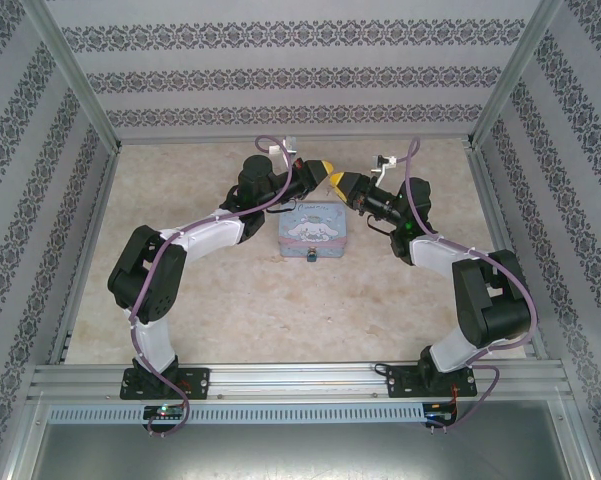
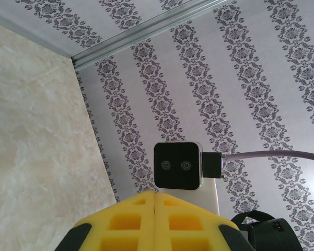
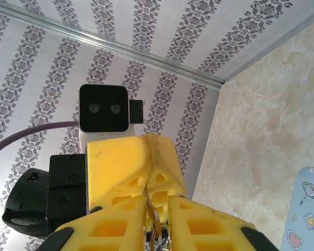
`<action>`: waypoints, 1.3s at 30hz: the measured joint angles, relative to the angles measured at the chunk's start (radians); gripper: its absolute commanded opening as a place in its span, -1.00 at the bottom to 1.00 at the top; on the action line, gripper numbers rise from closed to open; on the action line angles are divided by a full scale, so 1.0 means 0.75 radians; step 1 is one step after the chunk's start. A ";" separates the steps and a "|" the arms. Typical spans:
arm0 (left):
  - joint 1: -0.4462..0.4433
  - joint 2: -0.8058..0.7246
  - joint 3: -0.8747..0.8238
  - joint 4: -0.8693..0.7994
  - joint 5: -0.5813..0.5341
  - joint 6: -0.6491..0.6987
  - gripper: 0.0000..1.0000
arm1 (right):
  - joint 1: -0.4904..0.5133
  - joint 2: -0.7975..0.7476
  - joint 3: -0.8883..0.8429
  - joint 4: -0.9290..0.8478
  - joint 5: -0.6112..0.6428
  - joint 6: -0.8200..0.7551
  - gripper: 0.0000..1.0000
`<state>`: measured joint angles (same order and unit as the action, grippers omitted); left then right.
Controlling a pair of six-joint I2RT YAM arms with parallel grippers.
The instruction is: Unlock the padlock with the key
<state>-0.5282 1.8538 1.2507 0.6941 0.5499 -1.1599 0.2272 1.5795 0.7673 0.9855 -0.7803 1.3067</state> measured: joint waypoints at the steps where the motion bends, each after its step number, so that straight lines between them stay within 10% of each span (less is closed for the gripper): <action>1: 0.000 0.001 0.000 -0.001 -0.001 0.000 -1.00 | 0.000 0.000 -0.001 0.000 0.000 0.000 -0.65; 10: 0.000 0.001 0.000 -0.008 -0.001 -0.001 -1.00 | -0.001 0.000 -0.009 0.012 0.003 0.001 -1.00; 35: -0.001 0.001 -0.048 0.003 -0.012 -0.046 -0.98 | -0.001 0.003 -0.064 0.041 0.074 0.036 -1.00; 39: 0.000 0.001 -0.047 0.001 -0.015 -0.046 0.18 | -0.004 0.005 -0.066 0.043 0.080 0.036 -1.00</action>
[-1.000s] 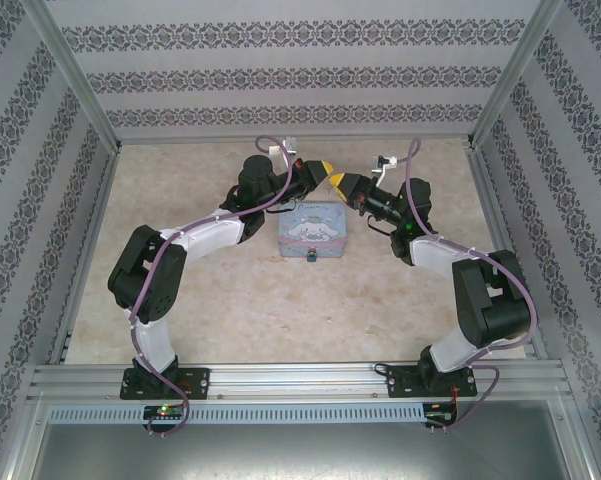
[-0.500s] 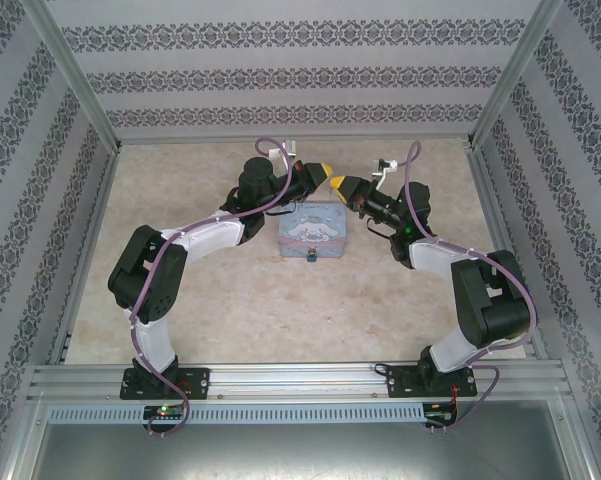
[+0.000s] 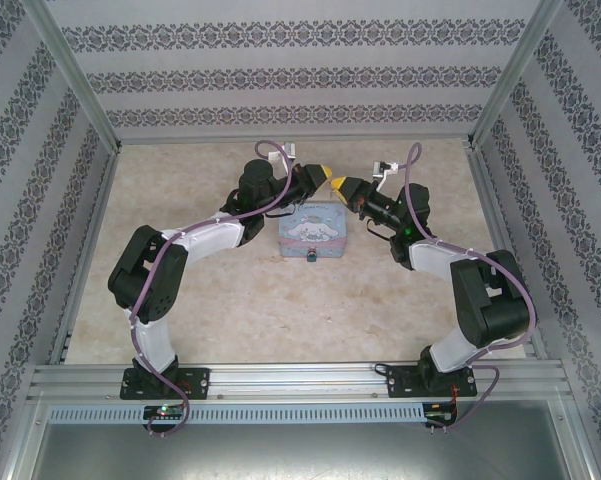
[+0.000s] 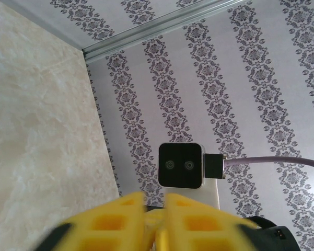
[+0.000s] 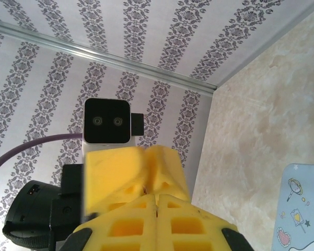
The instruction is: Unlock the padlock with the key
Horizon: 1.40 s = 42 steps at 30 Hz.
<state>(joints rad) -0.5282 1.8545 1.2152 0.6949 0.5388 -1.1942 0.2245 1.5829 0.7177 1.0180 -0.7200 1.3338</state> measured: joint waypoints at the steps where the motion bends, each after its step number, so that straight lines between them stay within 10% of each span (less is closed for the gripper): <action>1: 0.000 0.000 0.002 0.000 -0.001 0.000 0.33 | -0.001 0.001 -0.003 -0.001 0.004 -0.001 -1.00; 9: 0.021 -0.022 0.010 -0.088 -0.017 0.018 0.78 | -0.015 0.001 -0.064 -0.005 0.012 -0.001 -1.00; 26: -0.021 -0.464 -0.451 -0.570 -0.010 0.401 0.80 | -0.021 -0.083 -0.276 -0.059 0.148 -0.007 -1.00; 42: -0.238 -0.244 -0.558 -0.581 -0.127 0.602 0.69 | 0.013 -0.070 -0.354 -0.047 0.208 -0.072 -1.00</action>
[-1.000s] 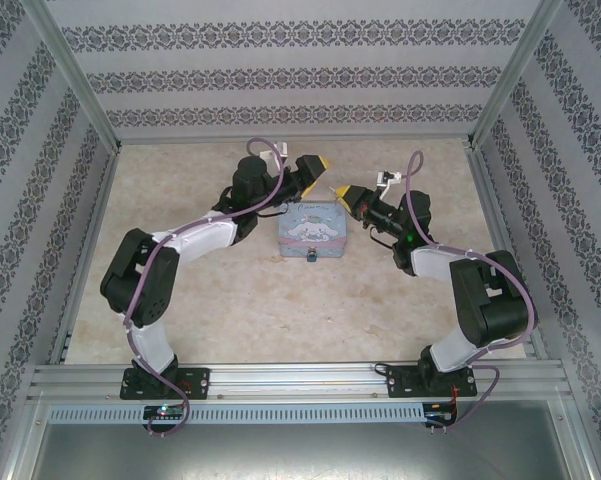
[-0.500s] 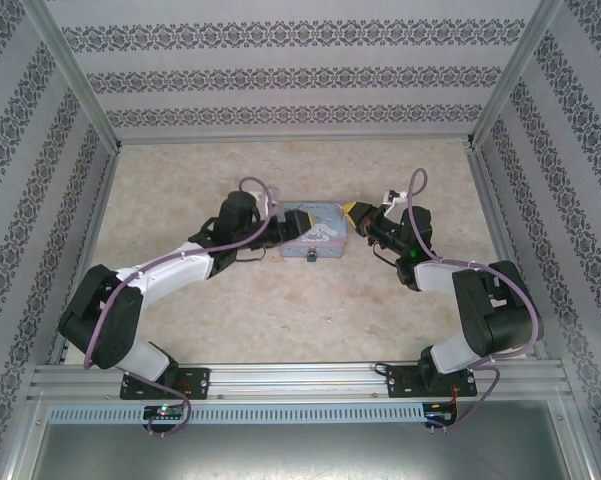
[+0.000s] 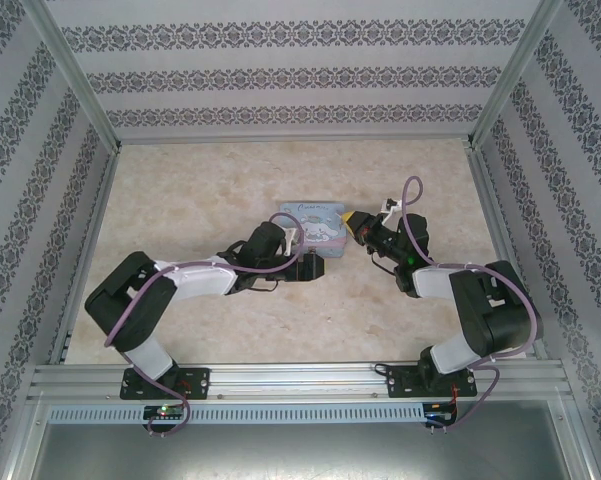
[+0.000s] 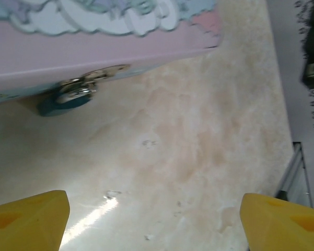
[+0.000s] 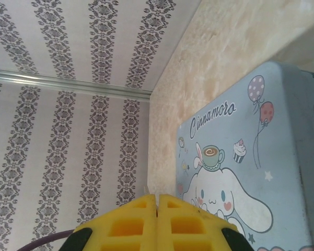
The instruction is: Unlock the padlock with the key
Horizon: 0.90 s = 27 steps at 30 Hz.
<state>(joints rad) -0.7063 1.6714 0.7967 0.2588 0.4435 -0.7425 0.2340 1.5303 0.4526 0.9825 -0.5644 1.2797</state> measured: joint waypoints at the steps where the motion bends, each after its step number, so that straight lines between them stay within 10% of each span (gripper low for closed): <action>1: 0.000 0.020 0.000 0.008 -0.008 0.005 0.69 | 0.000 0.013 0.000 0.004 0.000 -0.001 -1.00; 27: -0.001 0.243 0.152 0.065 -0.249 0.301 0.61 | -0.001 0.377 0.157 0.208 -0.001 0.079 -1.00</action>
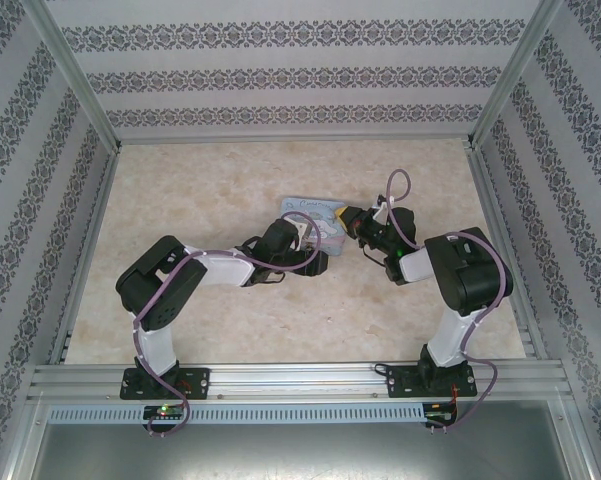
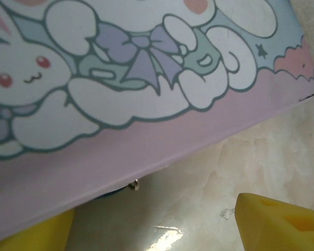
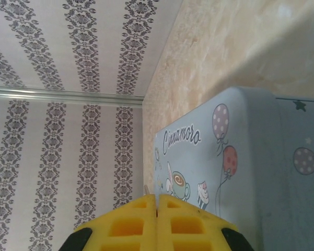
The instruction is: Unlock the padlock with the key
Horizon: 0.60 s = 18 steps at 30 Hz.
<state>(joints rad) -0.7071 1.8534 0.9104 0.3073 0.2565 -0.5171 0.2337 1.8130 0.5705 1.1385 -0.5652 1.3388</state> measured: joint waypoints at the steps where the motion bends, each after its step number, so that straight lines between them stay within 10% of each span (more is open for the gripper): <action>1: 0.000 0.000 0.000 0.000 -0.005 0.008 0.61 | 0.000 0.004 0.001 0.006 0.000 0.003 -1.00; 18: 0.000 0.053 -0.001 0.120 -0.027 0.036 0.58 | -0.001 0.031 0.007 0.037 -0.001 0.009 -1.00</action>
<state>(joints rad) -0.7071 1.8935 0.9100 0.3969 0.2359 -0.4904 0.2333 1.8362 0.5758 1.1660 -0.5655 1.3453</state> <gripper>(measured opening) 0.793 0.065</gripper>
